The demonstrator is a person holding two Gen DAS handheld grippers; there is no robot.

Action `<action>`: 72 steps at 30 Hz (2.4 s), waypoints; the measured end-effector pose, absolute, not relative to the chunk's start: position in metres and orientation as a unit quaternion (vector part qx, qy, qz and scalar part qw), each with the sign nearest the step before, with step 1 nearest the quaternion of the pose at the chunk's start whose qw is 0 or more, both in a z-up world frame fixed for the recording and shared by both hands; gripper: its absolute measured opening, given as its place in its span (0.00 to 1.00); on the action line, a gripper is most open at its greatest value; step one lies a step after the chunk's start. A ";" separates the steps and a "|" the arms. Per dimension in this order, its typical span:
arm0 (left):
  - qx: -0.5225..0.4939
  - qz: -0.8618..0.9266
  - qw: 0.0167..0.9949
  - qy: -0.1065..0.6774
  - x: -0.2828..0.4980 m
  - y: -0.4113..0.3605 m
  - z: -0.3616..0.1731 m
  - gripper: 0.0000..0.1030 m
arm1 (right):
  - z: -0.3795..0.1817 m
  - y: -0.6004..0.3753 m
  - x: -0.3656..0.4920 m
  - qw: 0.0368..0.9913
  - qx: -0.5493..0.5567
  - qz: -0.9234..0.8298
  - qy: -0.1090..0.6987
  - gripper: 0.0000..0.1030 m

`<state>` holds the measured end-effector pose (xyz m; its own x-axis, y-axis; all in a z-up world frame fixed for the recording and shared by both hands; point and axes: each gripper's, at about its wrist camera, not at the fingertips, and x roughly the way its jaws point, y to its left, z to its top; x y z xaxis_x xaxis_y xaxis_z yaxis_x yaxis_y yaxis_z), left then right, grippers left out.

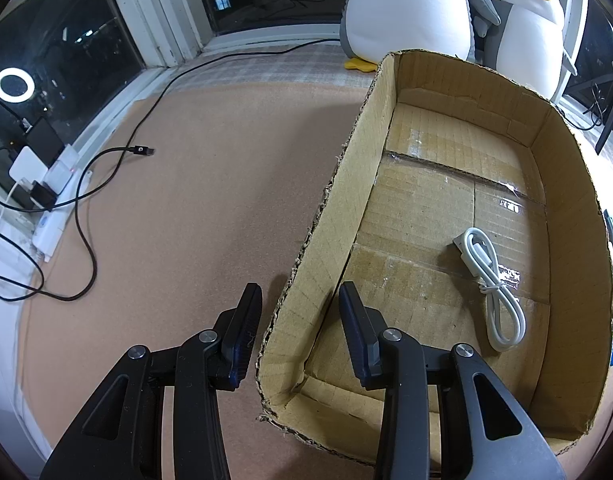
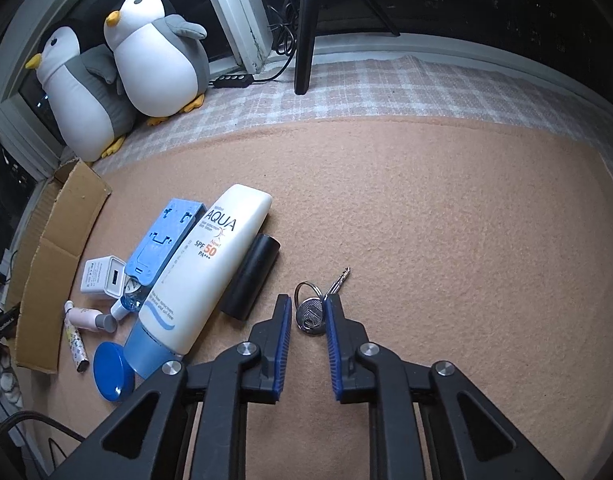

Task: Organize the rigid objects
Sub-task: 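Grasp the key ring with the right tool and release it into the box, then move the right tool back and grasp the blue round lid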

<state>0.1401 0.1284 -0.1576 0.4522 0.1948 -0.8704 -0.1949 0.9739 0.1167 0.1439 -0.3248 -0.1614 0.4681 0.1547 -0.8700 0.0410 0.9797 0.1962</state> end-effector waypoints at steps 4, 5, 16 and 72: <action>0.000 0.115 0.852 0.511 0.140 0.128 -0.158 0.36 | -0.161 -0.321 0.143 0.852 0.083 0.036 0.516 0.08; 0.000 0.115 0.852 0.511 0.140 0.128 -0.158 0.36 | -0.161 -0.320 0.143 0.853 0.078 0.037 0.515 0.05; -0.002 0.115 0.852 0.510 0.141 0.127 -0.158 0.36 | -0.149 -0.315 0.138 0.863 0.060 0.038 0.499 0.02; -0.023 0.099 0.860 0.500 0.139 0.133 -0.160 0.36 | -0.088 -0.011 0.113 0.840 -0.031 0.298 0.452 0.54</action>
